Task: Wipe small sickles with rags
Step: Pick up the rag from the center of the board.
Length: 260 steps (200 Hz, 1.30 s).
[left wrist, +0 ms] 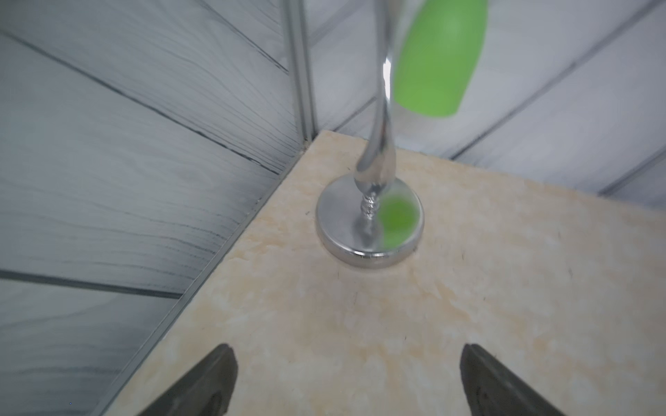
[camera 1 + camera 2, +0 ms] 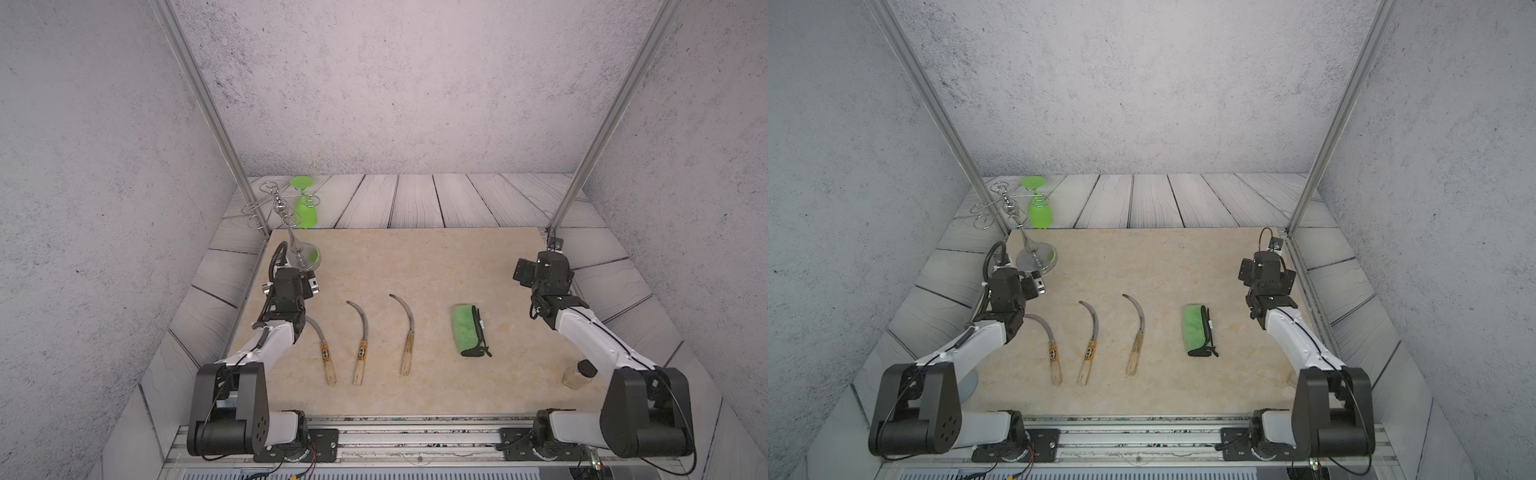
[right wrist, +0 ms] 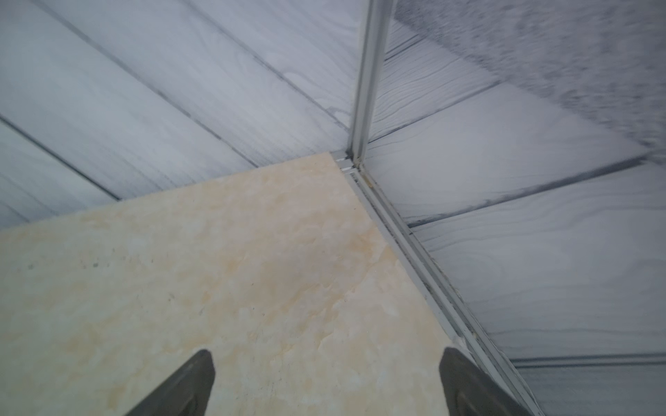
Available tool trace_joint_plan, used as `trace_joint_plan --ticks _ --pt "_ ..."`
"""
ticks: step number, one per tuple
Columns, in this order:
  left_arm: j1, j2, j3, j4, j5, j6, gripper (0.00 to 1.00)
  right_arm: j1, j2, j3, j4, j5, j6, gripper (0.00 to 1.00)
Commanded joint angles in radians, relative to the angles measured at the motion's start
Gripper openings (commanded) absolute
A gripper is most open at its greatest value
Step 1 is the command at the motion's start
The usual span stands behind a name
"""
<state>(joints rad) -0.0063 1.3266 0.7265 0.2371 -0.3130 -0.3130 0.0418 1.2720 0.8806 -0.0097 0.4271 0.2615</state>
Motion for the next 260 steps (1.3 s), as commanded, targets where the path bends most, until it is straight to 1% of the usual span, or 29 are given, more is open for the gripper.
trace_joint_plan --ticks 1,19,28,34,50,63,72,81,91,115,135,156,185,212,231,260 --pt "0.032 -0.012 0.038 -0.331 -0.016 -0.303 1.00 -0.005 -0.101 -0.002 -0.369 -0.016 0.153 0.99" --pt "0.035 -0.023 0.044 -0.351 0.222 -0.262 1.00 -0.002 -0.161 0.018 -0.476 -0.174 0.154 0.99" --pt "0.022 -0.038 0.033 -0.343 0.303 -0.265 1.00 -0.003 -0.170 0.038 -0.542 -0.245 0.156 0.99" --pt "0.009 -0.052 0.024 -0.345 0.323 -0.276 1.00 -0.002 -0.172 0.052 -0.579 -0.293 0.156 0.99" --pt "-0.045 -0.092 0.021 -0.411 0.323 -0.283 1.00 0.000 -0.161 0.084 -0.678 -0.406 0.148 0.99" --pt "-0.119 -0.127 0.034 -0.496 0.266 -0.272 1.00 0.005 -0.148 0.096 -0.743 -0.478 0.136 0.99" --pt "-0.194 -0.151 0.044 -0.556 0.215 -0.259 1.00 0.007 -0.142 0.091 -0.764 -0.521 0.131 0.99" --pt "-0.261 -0.178 0.049 -0.605 0.164 -0.257 1.00 0.011 -0.139 0.085 -0.776 -0.548 0.127 0.99" --pt "-0.333 -0.209 0.044 -0.640 0.143 -0.255 1.00 0.014 -0.125 0.080 -0.789 -0.580 0.113 0.99" --pt "-0.440 -0.284 0.016 -0.702 0.151 -0.277 1.00 0.037 -0.053 0.091 -0.830 -0.631 0.080 1.00" --pt "-0.501 -0.337 0.006 -0.761 0.151 -0.304 1.00 0.075 0.002 0.091 -0.834 -0.645 0.064 0.98" --pt "-0.570 -0.391 -0.010 -0.776 0.161 -0.320 1.00 0.105 0.054 0.087 -0.811 -0.656 0.057 0.95" --pt "-0.663 -0.409 -0.009 -0.816 0.132 -0.338 1.00 0.117 0.127 0.095 -0.778 -0.675 0.046 0.92" --pt "-0.700 -0.380 -0.006 -0.849 0.139 -0.355 1.00 0.133 0.202 0.106 -0.760 -0.703 0.034 0.89" --pt "-0.724 -0.363 -0.013 -0.856 0.141 -0.375 1.00 0.152 0.247 0.114 -0.739 -0.705 0.034 0.88" --pt "-0.739 -0.351 -0.024 -0.856 0.149 -0.392 1.00 0.174 0.319 0.146 -0.724 -0.707 0.033 0.87"
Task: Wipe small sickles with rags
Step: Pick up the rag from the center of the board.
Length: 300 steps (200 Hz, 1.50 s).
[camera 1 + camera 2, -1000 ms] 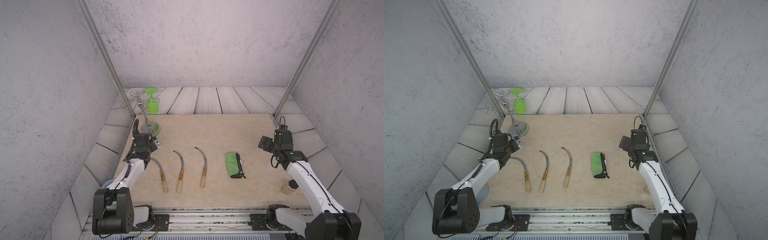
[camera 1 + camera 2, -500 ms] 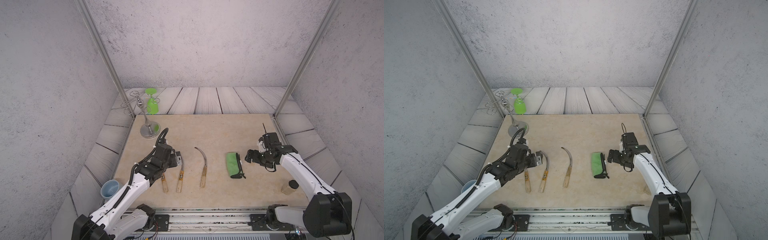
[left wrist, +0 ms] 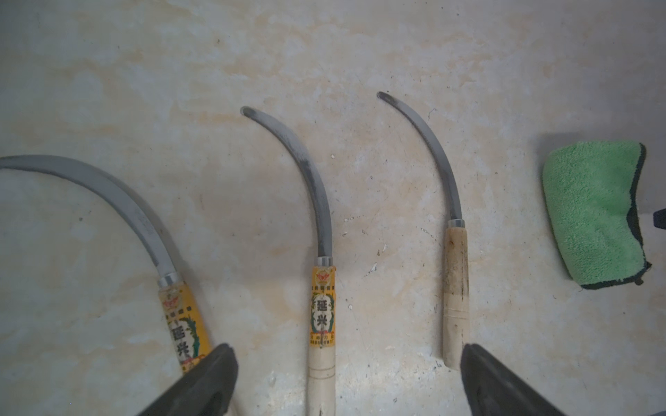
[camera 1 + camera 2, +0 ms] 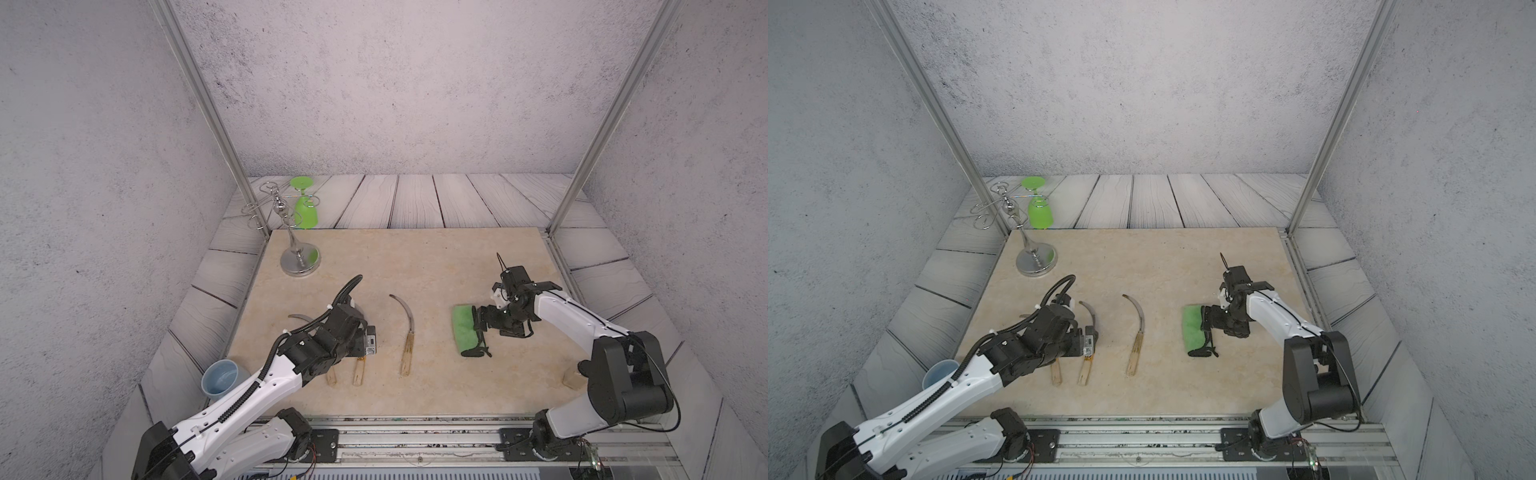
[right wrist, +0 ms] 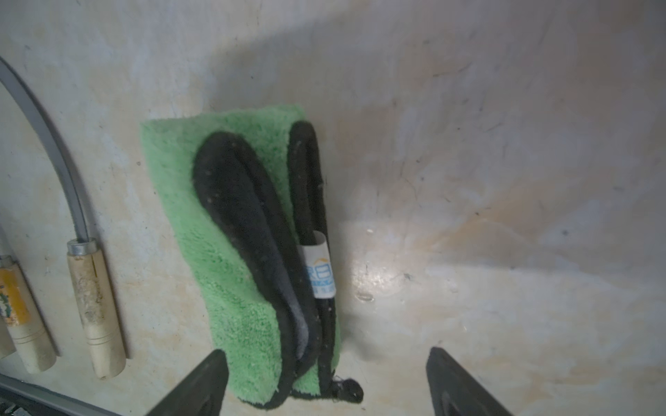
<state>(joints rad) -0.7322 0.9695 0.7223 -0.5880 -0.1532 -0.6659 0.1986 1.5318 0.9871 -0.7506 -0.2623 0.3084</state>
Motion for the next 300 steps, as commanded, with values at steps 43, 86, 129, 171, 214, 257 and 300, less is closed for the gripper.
trace_joint_plan --ticks 43,86,129,171,214,257,300 --pt "-0.025 0.001 -0.038 -0.029 0.001 -0.038 1.00 0.048 0.145 0.090 0.023 -0.012 -0.014 0.83" --pt "-0.027 0.003 -0.049 -0.033 0.012 -0.038 1.00 0.079 0.220 0.094 0.052 -0.011 -0.003 0.79" --pt "-0.031 0.017 -0.041 -0.037 0.038 -0.020 1.00 0.088 0.263 0.090 0.072 -0.034 0.008 0.41" --pt "-0.051 0.069 -0.017 -0.022 0.115 -0.007 0.91 0.089 0.212 0.077 0.086 -0.057 0.020 0.19" --pt "-0.145 0.153 0.018 0.000 0.120 -0.031 0.85 0.088 0.103 0.078 0.048 -0.044 0.026 0.15" --pt "-0.263 0.326 0.076 0.049 0.102 -0.072 0.76 0.088 -0.018 0.097 -0.010 -0.014 0.025 0.15" --pt "-0.302 0.483 0.147 0.077 0.101 -0.069 0.67 0.086 -0.095 0.111 -0.055 0.007 0.021 0.15"
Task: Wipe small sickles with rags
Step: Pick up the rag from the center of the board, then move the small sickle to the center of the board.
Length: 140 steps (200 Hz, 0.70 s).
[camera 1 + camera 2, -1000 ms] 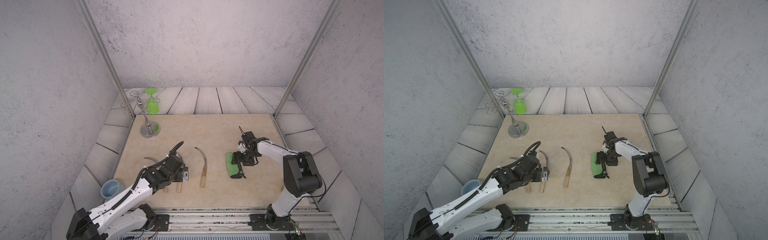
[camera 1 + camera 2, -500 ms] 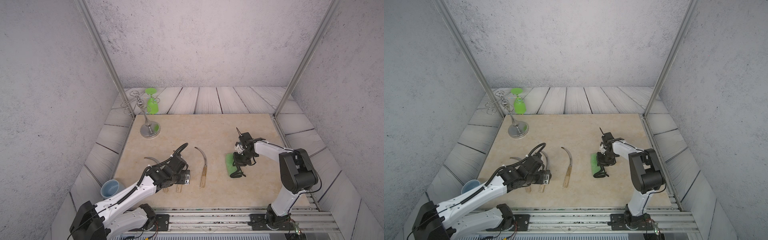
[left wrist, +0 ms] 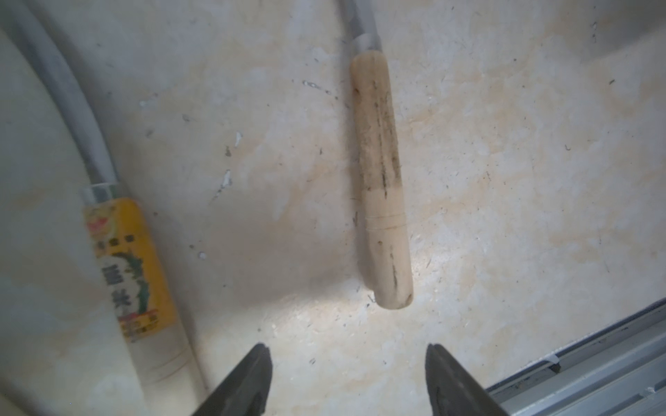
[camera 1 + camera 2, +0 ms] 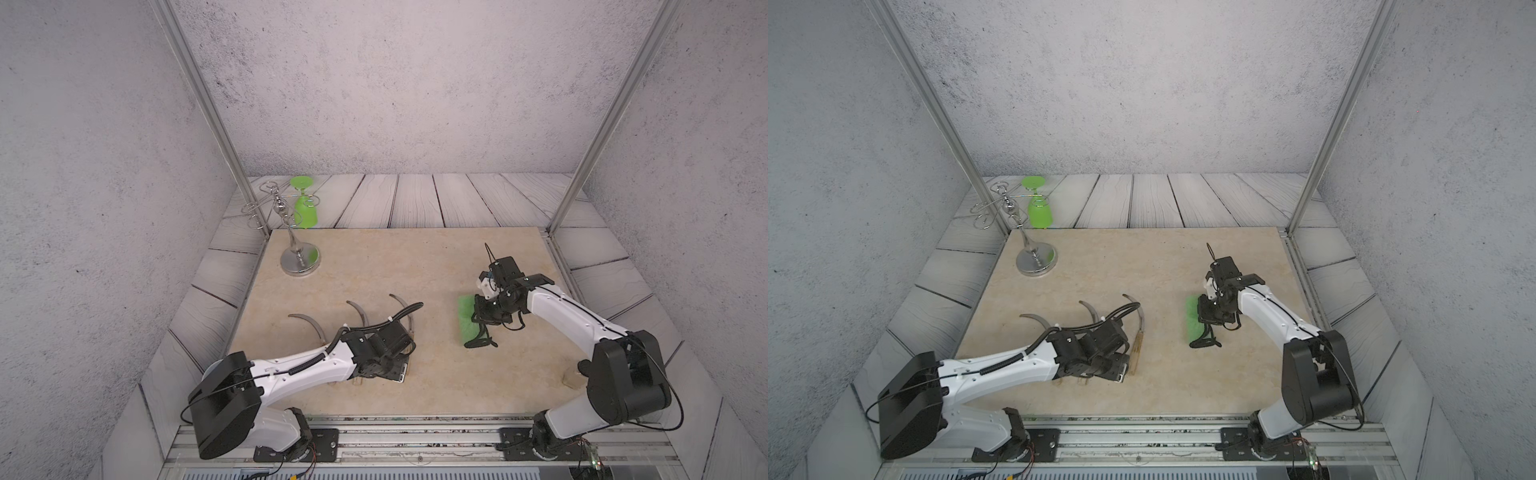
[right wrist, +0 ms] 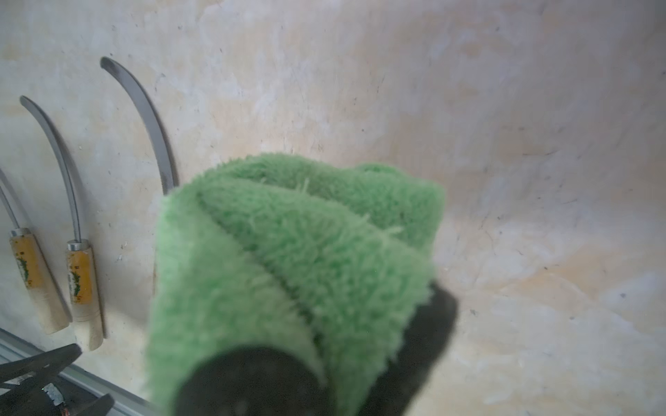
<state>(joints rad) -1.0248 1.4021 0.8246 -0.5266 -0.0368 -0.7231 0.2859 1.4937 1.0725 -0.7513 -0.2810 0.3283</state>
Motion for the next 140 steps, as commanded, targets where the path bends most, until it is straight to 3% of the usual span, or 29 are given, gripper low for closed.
trace_joint_plan --ticks 1,98,140 --pt "-0.009 0.054 0.046 0.015 -0.015 -0.011 0.66 -0.002 -0.058 0.026 -0.055 0.026 0.001 0.15" --pt "-0.017 0.202 0.084 0.071 0.008 0.012 0.60 -0.013 -0.121 0.028 -0.080 0.041 -0.002 0.17" --pt "-0.017 0.257 0.102 0.094 0.029 0.019 0.46 -0.015 -0.147 0.008 -0.081 0.044 0.005 0.17"
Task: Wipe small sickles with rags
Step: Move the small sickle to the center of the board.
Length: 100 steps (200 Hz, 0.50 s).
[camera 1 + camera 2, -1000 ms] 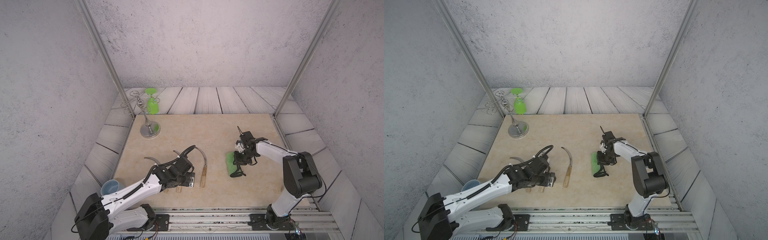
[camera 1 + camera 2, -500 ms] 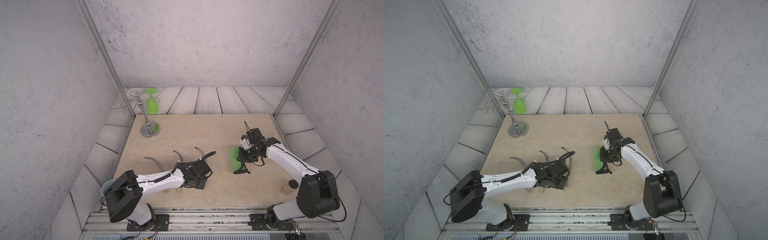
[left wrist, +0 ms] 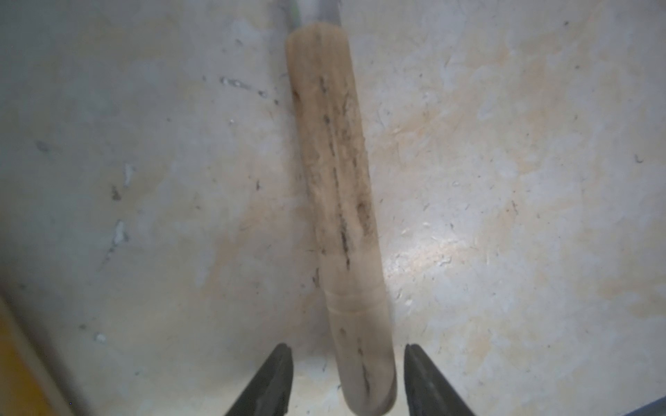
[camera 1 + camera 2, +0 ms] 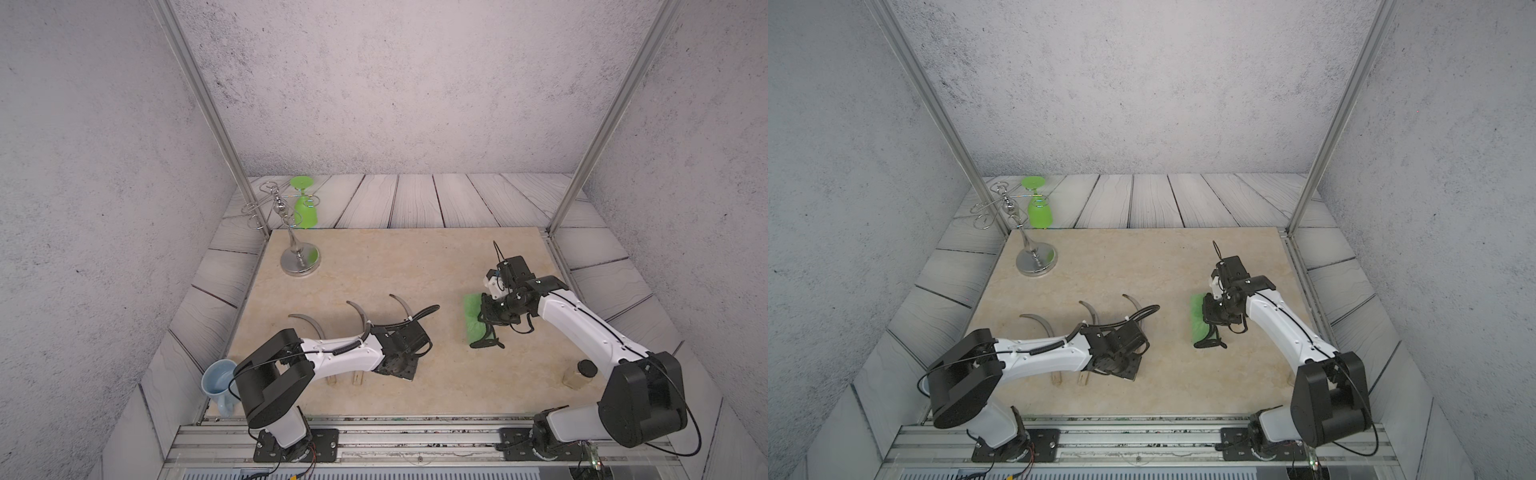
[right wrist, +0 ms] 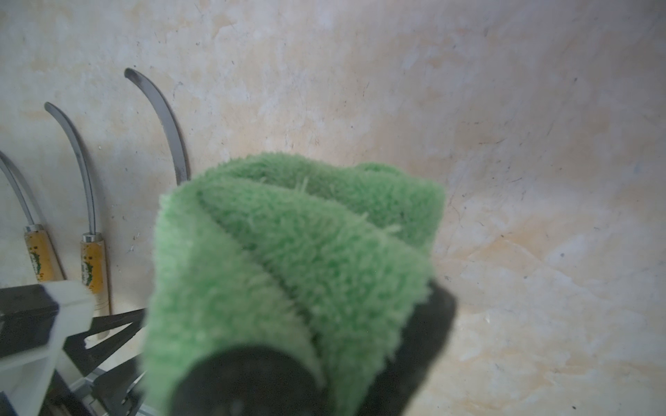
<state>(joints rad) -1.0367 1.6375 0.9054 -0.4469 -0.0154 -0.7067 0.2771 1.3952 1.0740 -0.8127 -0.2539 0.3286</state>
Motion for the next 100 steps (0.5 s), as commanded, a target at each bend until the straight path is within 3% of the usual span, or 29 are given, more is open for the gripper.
trace_joint_plan --ticks 1,43,100 --pt "-0.005 0.022 0.020 0.014 0.008 0.003 0.45 -0.007 -0.049 0.006 -0.019 0.016 0.005 0.17" --pt "-0.005 0.042 0.024 0.022 0.021 0.019 0.23 -0.012 -0.069 0.000 -0.026 0.023 0.006 0.17" --pt "-0.005 0.107 0.136 0.039 0.069 0.174 0.18 -0.022 -0.094 -0.019 -0.033 0.034 0.013 0.17"
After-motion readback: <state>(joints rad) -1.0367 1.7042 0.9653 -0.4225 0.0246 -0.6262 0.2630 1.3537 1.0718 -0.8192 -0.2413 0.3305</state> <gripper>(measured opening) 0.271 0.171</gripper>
